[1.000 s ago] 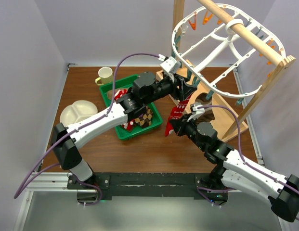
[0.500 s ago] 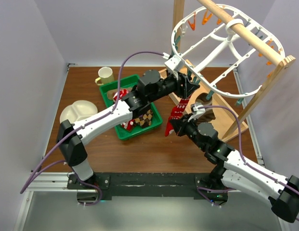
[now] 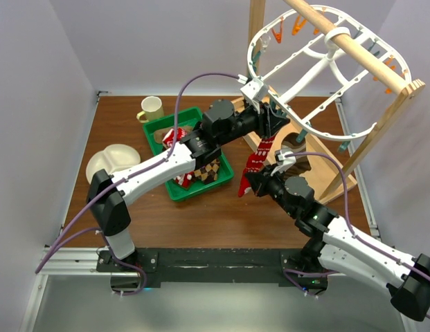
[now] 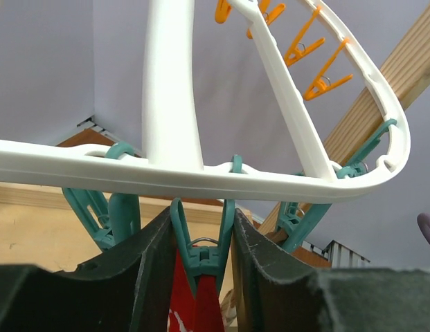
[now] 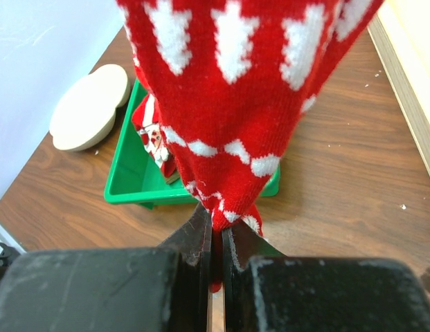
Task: Remove the socks clipped to the hanger
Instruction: Remove the sock from the hanger, then place the sock in the bin.
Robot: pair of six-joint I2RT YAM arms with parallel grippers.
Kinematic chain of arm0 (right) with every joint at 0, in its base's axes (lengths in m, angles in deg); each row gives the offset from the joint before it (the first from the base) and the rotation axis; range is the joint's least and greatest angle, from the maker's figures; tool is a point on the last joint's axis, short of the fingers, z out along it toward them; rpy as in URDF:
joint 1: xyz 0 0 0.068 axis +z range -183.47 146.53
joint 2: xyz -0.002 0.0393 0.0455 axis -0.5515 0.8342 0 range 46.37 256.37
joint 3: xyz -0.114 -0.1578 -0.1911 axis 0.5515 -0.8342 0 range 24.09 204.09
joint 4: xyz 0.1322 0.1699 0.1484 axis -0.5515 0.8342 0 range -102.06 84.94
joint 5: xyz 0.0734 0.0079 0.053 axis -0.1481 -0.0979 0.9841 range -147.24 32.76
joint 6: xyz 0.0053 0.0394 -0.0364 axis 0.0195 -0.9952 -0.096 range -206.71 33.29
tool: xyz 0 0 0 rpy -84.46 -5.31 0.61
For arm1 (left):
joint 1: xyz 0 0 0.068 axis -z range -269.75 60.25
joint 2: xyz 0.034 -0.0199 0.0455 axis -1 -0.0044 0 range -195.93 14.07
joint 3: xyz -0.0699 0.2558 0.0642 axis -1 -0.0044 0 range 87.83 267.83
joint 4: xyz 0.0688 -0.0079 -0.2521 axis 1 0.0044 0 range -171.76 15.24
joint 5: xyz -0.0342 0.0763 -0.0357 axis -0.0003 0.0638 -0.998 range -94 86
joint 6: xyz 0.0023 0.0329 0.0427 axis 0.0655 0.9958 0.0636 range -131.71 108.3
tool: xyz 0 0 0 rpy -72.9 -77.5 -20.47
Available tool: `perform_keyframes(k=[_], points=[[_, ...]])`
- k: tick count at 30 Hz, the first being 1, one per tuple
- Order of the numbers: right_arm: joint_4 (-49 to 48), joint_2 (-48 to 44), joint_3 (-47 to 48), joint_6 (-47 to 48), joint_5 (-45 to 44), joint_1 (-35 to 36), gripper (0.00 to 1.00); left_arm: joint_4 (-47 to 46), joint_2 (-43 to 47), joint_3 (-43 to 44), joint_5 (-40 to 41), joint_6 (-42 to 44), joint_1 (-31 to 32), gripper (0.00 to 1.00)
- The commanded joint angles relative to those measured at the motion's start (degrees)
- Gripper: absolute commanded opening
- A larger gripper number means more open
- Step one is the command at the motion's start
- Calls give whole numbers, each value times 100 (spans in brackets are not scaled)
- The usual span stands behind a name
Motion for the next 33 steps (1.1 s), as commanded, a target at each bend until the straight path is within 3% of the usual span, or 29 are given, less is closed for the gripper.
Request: perform_keyframes(k=[1, 5, 10, 12, 13, 16, 27, 31, 33], points=[[-19, -86, 74, 46, -127, 2, 0, -435, 56, 178, -18, -87, -11, 37], [-19, -130, 22, 20, -135, 10, 0, -488, 47, 195, -88, -87, -11, 43], [-1, -139, 13, 19, -144, 10, 0, -619, 65, 134, -114, -157, -20, 42], [-10, -130, 4, 11, -144, 10, 0, -672, 65, 107, -167, -183, -20, 32], [-10, -130, 4, 11, -153, 10, 0, -698, 65, 116, -184, -183, -20, 18], [16, -165, -14, 2, -144, 19, 0, -716, 47, 116, -193, -218, -20, 0], [34, -218, -31, 11, -144, 10, 0, -690, 47, 133, -290, -192, -20, 0], [17, -200, -22, 19, -135, 10, 0, -619, 91, 81, -290, -174, -20, 45], [25, -209, -14, 20, -135, 10, 0, -654, 187, -33, -281, -166, -20, 52]])
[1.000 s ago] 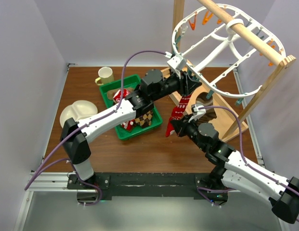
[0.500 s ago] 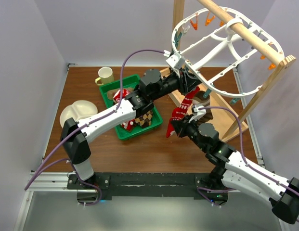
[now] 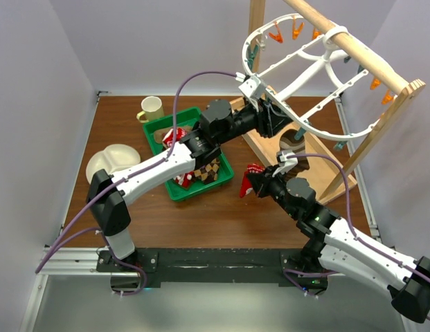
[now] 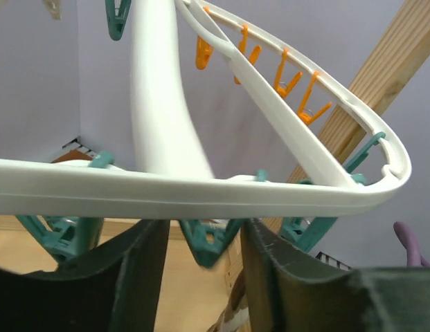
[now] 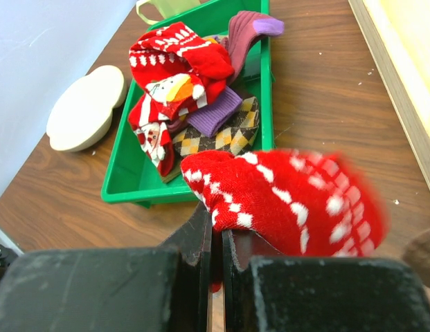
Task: Remove the socks clipped to the hanger
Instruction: Place the sock in the bin.
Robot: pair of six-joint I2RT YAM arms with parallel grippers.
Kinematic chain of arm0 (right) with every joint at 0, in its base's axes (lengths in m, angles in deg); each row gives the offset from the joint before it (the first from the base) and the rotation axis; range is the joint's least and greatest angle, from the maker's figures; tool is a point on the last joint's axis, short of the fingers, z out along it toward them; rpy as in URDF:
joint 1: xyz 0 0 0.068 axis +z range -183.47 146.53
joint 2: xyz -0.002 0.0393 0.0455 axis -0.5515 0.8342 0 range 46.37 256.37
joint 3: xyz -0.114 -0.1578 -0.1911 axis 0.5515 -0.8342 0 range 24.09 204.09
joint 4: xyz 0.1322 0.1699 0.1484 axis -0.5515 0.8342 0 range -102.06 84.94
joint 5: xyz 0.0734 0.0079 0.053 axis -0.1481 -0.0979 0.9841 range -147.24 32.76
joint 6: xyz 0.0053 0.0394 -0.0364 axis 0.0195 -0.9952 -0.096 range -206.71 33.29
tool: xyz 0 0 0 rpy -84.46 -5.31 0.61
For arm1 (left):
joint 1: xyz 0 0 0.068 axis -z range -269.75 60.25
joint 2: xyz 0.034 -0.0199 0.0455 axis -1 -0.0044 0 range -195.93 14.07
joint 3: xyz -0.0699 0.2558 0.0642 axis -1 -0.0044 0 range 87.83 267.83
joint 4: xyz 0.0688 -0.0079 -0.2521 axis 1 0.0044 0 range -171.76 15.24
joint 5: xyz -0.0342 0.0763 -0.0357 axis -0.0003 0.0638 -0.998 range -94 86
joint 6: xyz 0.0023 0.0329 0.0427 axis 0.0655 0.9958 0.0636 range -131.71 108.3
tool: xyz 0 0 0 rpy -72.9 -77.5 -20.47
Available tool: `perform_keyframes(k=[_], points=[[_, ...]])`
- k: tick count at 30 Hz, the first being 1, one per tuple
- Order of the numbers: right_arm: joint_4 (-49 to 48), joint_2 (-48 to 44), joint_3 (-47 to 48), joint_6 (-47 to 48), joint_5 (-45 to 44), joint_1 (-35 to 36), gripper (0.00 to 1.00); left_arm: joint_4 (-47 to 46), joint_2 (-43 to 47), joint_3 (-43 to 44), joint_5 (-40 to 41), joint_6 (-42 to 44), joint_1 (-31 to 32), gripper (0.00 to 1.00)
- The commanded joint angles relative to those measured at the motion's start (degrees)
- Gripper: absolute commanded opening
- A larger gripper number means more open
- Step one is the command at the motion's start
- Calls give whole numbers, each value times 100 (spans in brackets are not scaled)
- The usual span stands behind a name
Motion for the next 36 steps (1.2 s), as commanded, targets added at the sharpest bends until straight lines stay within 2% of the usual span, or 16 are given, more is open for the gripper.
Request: perform_keyframes(k=[1, 4, 7, 15, 27, 33, 36], points=[[-106, -34, 39, 39, -44, 10, 0, -237, 223, -90, -52, 9, -26, 57], [-97, -25, 48, 48, -70, 10, 0, -307, 407, -353, -69, 44, -26, 64], [-106, -34, 65, 57, -79, 10, 0, -421, 644, -714, -52, 79, -26, 66], [-132, 97, 153, 110, -35, 10, 0, -571, 1330, -1619, -69, 80, -26, 68], [-326, 633, 425, 206, 1, 63, 0, -185, 2156, -2481, 791, 18, -35, 71], [-334, 1380, 1022, 461, -325, 379, 0, 517, 2648, -2648, 1775, 27, -61, 71], [-387, 1950, 1444, 592, -412, 484, 0, 1113, 2964, -2631, 2723, 246, -79, 71]])
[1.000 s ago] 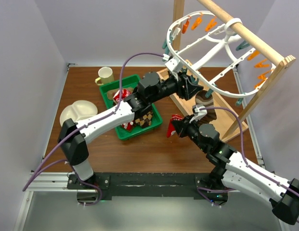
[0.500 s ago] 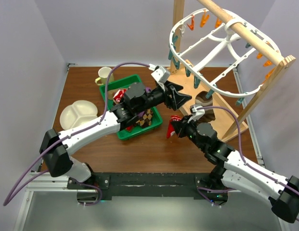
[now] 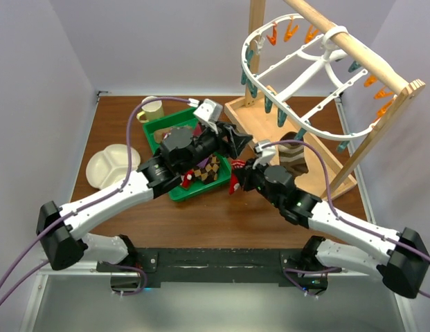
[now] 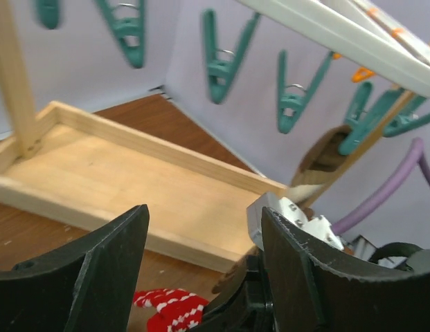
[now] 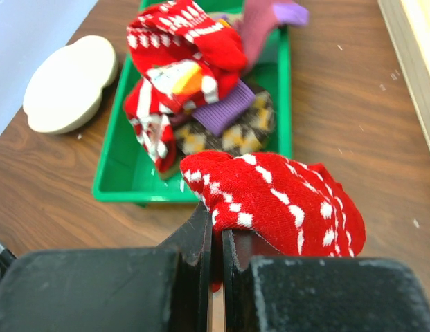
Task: Remove the socks clipped to the hanger
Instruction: Place the sock in the bin.
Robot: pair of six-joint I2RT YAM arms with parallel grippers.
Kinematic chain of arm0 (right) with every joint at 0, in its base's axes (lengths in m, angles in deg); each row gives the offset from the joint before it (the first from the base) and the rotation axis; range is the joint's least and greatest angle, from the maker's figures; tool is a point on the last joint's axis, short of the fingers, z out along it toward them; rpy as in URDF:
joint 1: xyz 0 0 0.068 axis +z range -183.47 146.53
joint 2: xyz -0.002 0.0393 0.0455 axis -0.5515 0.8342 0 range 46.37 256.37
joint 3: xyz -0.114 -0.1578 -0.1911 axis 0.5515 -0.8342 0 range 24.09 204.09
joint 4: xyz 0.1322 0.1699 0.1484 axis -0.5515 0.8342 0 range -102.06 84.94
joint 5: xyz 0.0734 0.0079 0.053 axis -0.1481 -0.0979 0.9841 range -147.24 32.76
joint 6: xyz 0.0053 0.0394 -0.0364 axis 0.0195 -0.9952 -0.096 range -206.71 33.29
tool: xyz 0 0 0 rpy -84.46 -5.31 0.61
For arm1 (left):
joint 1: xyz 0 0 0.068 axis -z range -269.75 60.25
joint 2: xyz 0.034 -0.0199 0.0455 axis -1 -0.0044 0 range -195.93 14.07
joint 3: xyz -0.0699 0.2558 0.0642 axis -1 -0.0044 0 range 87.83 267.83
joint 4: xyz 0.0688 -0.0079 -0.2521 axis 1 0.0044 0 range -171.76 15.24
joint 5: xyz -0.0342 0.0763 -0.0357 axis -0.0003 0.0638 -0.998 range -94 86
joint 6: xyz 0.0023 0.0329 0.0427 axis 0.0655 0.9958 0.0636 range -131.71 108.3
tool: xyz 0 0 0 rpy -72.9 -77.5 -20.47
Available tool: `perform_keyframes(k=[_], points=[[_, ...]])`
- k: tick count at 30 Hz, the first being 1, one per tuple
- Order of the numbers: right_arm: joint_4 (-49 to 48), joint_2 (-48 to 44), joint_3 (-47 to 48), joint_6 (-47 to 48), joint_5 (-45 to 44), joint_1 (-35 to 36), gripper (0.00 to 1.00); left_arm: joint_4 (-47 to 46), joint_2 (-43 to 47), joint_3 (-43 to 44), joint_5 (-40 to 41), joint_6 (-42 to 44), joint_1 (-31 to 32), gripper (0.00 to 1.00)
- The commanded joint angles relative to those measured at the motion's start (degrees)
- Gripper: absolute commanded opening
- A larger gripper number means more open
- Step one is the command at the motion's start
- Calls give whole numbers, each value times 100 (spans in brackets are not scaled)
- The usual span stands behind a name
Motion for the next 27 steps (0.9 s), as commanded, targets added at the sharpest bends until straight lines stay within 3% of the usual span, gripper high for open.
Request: perform_keyframes(k=[1, 7, 12, 18, 23, 27], points=[[-335, 686, 939, 320, -288, 194, 0, 814, 646, -14, 1944, 379, -55, 72], [-273, 2487, 2408, 531, -350, 317, 0, 1552, 1752, -515, 2864, 240, -573, 75], [-133, 3639, 3619, 557, -324, 344, 0, 2230, 1965, -428, 3303, 249, -688, 75], [-27, 5185, 4658, 409, 106, 370, 0, 2424, 2194, -340, 3437, 389, -705, 76], [149, 6511, 4967, 153, 432, 449, 0, 2521, 2079, -234, 3358, 442, -714, 76], [-140, 6673, 4467, -137, 529, 449, 0, 2468, 2044, -261, 3261, 504, -714, 76]])
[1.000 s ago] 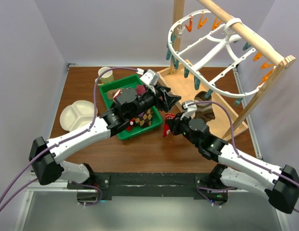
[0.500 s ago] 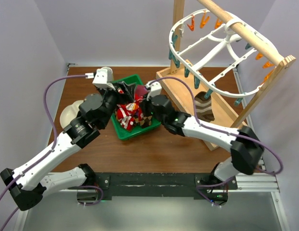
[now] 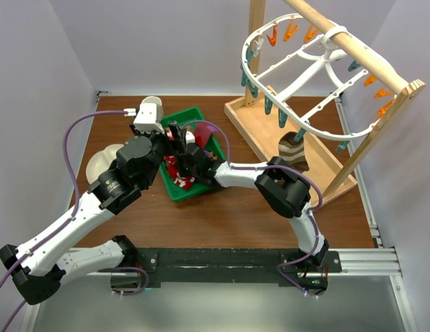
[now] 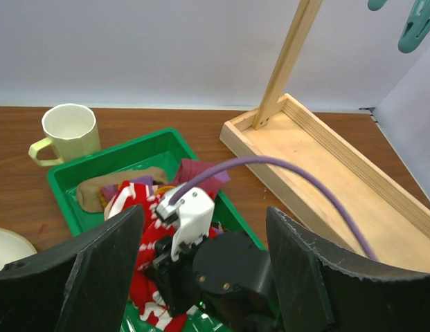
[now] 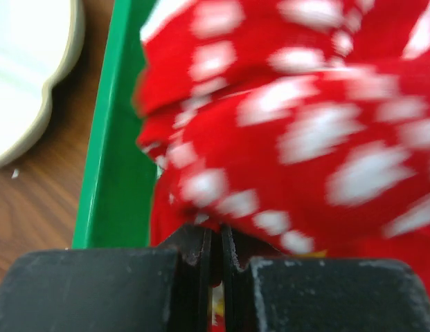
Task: Remove the socks clipped to the hanger
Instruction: Place the sock in the bin.
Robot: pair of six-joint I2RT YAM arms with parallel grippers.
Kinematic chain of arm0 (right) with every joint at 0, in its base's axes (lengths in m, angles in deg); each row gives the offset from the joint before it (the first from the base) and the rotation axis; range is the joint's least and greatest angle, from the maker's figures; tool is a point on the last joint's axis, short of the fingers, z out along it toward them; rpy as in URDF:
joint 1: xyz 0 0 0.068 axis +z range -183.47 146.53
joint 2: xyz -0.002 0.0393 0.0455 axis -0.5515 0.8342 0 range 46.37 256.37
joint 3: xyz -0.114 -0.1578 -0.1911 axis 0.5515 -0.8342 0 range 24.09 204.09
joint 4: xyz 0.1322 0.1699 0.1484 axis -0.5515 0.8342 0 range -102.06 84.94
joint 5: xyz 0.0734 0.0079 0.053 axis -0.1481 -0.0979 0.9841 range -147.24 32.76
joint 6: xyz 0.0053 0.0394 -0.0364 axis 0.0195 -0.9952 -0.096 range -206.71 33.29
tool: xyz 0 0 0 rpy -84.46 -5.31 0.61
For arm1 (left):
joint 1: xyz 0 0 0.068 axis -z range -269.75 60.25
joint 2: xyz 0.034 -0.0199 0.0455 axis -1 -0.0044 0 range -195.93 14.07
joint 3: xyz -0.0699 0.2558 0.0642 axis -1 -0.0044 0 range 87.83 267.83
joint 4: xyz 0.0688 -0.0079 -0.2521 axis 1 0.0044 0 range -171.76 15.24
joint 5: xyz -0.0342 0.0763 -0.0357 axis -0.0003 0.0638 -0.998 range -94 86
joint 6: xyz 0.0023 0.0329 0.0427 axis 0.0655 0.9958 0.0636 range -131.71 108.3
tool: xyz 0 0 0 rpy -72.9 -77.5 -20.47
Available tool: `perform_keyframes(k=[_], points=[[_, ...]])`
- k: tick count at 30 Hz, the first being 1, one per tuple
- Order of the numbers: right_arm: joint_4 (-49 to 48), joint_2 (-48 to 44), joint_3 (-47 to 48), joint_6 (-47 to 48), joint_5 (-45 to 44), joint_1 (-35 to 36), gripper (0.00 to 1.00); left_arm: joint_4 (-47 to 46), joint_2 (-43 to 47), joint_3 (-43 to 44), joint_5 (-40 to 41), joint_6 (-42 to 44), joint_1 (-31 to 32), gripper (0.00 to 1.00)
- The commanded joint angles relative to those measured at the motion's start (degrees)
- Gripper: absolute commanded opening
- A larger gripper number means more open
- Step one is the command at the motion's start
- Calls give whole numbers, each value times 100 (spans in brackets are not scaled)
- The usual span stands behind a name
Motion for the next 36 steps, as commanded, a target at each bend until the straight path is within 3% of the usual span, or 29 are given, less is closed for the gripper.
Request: perform_keyframes(k=[1, 5, 6, 11, 12, 16, 21, 36], points=[[-3, 11, -412, -292, 173, 36, 0, -133, -30, 198, 39, 167, -37, 76], [84, -200, -509, -187, 112, 36, 3, -230, -65, 198, -93, 176, -37, 77], [93, -340, -518, -152, 111, 36, 12, -247, -83, 198, -137, 167, -37, 77], [190, -806, -579, -46, -3, 71, 38, -335, -57, 146, -260, 194, -37, 77], [181, -1007, -606, -38, -20, 80, 48, -344, -56, 137, -277, 202, -37, 77], [180, -1421, -737, 24, -169, 141, 62, -397, -65, 119, -365, 211, -37, 77], [225, -1782, -869, 42, -257, 186, 68, -441, -39, 93, -330, 220, -37, 78], [-21, -3520, -2020, -213, -566, 458, 70, -608, -311, 348, -664, 255, -37, 79]])
